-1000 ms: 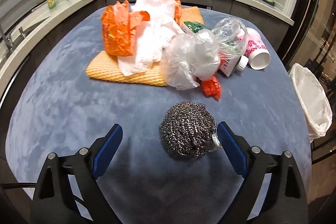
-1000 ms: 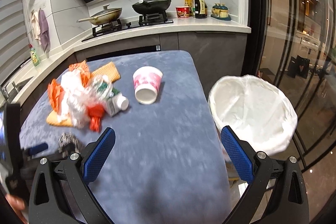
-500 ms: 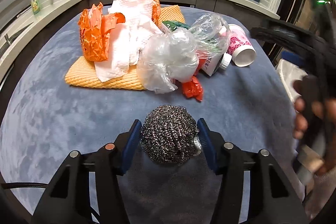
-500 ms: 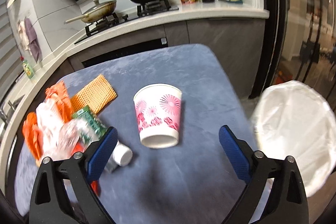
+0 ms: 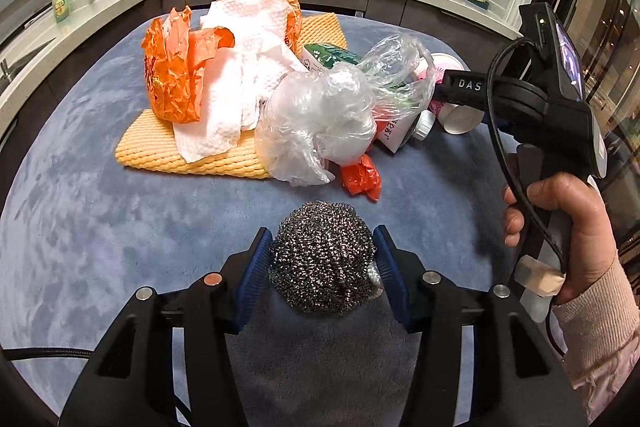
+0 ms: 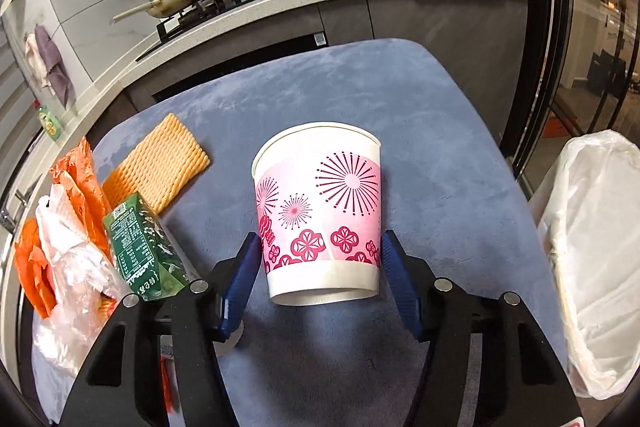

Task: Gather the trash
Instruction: 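Carry scrubber and cup to the trash bin and open both grippers, then grasp the orange bag with the left gripper while the right grasps the clear plastic bag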

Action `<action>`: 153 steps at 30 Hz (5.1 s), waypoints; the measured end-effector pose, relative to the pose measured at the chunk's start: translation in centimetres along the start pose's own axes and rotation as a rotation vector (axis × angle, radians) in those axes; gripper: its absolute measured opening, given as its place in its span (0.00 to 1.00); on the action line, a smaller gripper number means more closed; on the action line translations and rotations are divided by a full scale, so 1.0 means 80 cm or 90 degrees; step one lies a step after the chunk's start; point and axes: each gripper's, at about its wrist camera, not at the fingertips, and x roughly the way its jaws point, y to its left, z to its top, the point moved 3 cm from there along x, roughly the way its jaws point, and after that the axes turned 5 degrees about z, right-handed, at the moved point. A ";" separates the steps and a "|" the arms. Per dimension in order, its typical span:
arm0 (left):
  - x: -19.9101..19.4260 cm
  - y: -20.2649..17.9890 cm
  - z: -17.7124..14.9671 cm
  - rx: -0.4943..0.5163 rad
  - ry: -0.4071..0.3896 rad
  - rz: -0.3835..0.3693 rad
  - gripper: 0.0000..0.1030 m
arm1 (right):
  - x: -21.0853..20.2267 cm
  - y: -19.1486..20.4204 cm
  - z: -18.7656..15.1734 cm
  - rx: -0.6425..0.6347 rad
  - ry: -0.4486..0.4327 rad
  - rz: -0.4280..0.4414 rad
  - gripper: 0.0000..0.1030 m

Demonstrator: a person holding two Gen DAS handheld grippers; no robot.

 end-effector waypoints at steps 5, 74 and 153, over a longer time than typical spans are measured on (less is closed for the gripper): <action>-0.013 -0.005 0.001 0.009 -0.013 0.003 0.48 | -0.035 -0.002 0.000 -0.021 -0.034 -0.006 0.56; -0.014 -0.368 0.102 0.250 -0.128 -0.149 0.67 | -0.248 -0.285 -0.052 0.129 -0.136 -0.224 0.61; 0.034 0.115 0.115 -0.079 -0.075 0.121 0.28 | -0.137 0.087 -0.062 -0.105 -0.053 0.052 0.22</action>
